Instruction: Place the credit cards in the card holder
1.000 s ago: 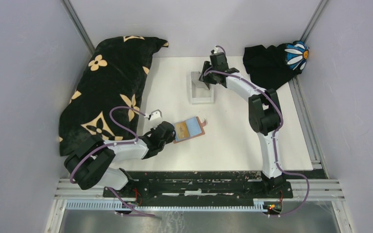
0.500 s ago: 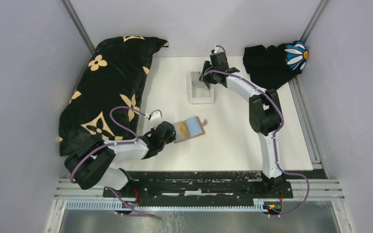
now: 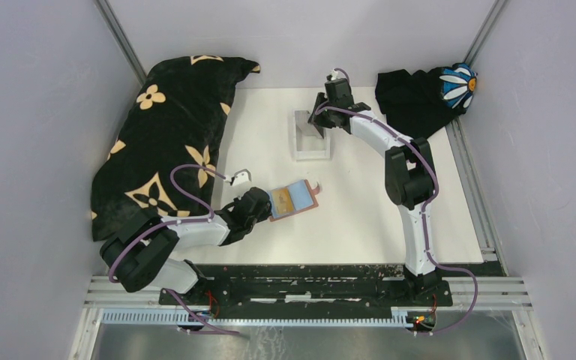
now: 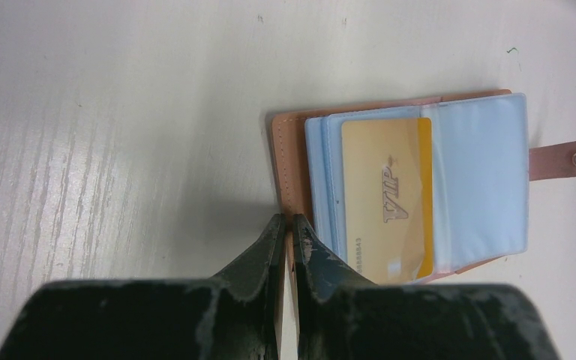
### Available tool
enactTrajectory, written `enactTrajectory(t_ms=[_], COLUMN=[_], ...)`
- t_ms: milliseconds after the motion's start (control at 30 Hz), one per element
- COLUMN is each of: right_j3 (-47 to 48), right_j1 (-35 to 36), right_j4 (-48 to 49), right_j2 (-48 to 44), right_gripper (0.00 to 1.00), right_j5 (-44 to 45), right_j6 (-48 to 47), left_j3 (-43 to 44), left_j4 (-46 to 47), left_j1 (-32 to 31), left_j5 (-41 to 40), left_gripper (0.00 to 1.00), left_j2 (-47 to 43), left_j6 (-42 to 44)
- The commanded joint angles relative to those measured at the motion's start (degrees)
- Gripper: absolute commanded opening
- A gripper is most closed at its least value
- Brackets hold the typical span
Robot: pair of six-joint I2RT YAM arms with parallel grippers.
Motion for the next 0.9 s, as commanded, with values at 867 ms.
enactTrajectory(t_ms=[867], right_j3=[1.3], right_j1=[-1.5], right_j4=[3.1], right_j2=[1.2], right_gripper=[0.31], right_j5=[-2.4], right_j6=[2.2], left_j3=[0.7], left_j4=[-1.1], left_j1=[-0.1], left_j5=[1.2], left_gripper=[0.14], left_j2=[2.5], left_j6=[2.0])
